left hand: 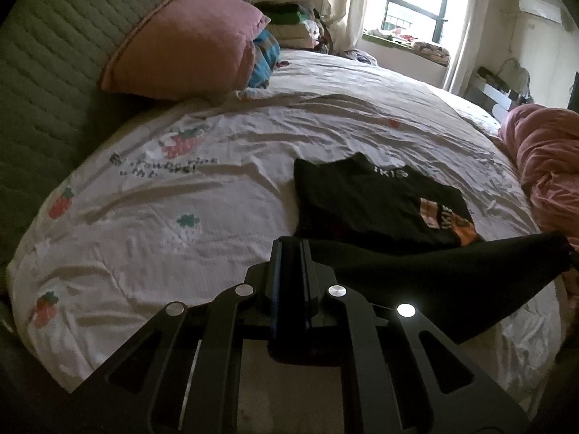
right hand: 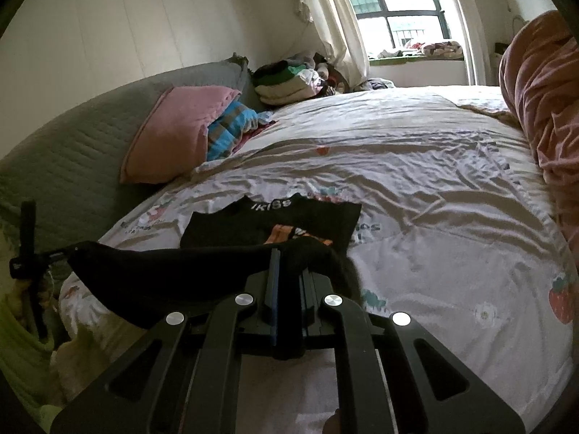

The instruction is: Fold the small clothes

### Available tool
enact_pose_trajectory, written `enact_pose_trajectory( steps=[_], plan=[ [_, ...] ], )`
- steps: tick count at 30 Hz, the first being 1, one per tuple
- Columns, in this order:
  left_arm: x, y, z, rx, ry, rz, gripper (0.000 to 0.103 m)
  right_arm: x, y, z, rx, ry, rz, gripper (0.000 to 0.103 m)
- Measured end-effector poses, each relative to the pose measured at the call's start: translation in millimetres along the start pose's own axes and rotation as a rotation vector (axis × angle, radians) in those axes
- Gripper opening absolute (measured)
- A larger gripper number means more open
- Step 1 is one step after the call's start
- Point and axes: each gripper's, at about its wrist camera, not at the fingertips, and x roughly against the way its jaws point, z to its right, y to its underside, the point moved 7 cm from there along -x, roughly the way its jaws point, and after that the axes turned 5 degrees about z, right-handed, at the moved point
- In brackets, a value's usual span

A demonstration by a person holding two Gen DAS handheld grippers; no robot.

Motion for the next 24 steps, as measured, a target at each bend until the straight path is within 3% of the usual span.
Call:
enact_pose_trajectory(
  steps=[24],
  plan=[
    [-48.4,-39.7,9.8,-0.02,-0.032,0.014,0.003,-51.8,-34.2,16.3,0.008,0.067,0.03,0.007]
  ],
)
